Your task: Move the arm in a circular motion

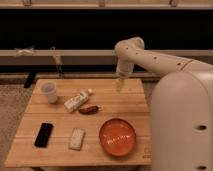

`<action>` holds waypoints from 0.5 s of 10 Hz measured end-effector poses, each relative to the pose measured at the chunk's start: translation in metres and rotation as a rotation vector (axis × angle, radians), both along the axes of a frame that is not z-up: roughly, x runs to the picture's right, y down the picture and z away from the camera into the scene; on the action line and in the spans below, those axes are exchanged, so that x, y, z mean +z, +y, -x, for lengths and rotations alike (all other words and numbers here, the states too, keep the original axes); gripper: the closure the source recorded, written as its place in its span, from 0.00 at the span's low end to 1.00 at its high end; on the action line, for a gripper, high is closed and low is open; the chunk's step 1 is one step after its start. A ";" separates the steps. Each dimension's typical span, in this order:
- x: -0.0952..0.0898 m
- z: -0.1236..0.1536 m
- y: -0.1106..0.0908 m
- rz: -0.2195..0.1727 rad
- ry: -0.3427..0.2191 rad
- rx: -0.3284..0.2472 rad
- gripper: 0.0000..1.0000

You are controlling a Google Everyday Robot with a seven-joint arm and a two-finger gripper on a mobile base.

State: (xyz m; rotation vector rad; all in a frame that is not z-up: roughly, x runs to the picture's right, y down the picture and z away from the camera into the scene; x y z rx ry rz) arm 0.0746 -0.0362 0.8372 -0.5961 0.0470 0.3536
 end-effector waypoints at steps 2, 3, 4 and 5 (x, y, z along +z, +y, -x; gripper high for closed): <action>0.014 0.050 -0.010 0.000 -0.046 -0.066 0.32; 0.016 0.077 -0.009 0.001 -0.075 -0.105 0.32; 0.015 0.103 -0.004 0.007 -0.112 -0.137 0.32; 0.014 0.109 -0.003 0.008 -0.120 -0.146 0.32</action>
